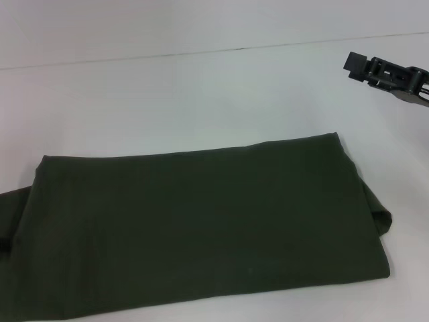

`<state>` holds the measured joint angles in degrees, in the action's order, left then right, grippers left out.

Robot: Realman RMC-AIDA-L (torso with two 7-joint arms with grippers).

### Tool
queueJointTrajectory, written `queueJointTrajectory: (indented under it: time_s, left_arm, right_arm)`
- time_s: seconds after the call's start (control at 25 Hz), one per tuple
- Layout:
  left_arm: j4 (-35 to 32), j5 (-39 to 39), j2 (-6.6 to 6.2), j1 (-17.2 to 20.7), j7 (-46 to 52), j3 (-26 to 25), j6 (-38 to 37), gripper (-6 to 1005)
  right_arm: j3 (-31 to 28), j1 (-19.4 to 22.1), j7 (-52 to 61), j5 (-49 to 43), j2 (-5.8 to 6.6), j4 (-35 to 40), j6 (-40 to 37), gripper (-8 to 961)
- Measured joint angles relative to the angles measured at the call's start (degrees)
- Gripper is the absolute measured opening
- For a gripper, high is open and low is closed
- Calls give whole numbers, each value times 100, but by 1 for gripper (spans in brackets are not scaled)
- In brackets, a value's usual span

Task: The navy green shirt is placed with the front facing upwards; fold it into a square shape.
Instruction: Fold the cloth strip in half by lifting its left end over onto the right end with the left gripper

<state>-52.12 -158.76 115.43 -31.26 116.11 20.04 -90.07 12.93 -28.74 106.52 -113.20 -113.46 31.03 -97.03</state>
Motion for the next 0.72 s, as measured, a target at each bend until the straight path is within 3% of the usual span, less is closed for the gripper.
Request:
queueJointTrajectory:
  time_s: [0.72]
  left_arm:
    - [4, -118, -26, -57, 18, 45, -234, 915]
  right_arm:
    - [-2, 9, -1, 0, 0, 0, 0, 885]
